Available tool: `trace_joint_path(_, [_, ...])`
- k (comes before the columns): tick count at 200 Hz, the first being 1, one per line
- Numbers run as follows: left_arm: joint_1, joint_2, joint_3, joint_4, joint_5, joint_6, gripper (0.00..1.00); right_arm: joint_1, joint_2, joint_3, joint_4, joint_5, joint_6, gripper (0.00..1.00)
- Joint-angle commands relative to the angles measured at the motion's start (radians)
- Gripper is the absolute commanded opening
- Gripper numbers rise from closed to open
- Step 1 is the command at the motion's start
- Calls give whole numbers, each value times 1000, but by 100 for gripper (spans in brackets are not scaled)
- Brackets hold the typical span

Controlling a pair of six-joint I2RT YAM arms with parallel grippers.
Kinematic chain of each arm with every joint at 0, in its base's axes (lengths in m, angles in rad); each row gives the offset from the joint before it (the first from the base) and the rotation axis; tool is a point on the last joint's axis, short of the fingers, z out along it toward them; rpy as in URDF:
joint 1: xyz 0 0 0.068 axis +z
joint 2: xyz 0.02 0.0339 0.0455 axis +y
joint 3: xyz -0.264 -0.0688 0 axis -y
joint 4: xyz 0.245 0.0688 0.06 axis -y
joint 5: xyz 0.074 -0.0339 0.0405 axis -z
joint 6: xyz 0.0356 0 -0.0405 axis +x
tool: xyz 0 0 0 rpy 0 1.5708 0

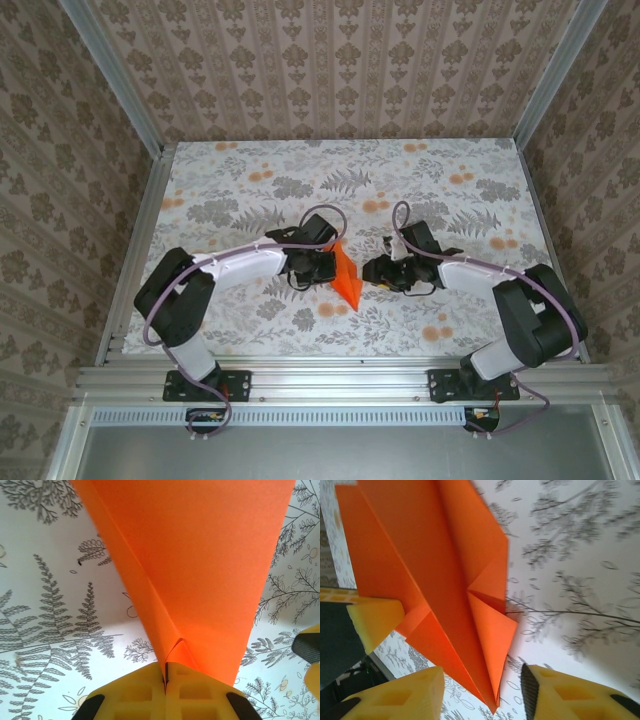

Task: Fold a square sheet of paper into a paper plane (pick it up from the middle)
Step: Turn over the paper at the center of the table.

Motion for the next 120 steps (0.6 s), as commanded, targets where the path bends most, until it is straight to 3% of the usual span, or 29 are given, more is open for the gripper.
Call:
trace_joint_path(1, [10,-31,-21,40,14,34,0,41,14,51,-20,21,-31,49])
trace_joint_path(75, [26,-27,-62,59,25,47,0,61,121,71,-17,57,-9,51])
trace_joint_path(120, [30,-19,-64,71,35,45,0,73,161,65,58,-15,20,51])
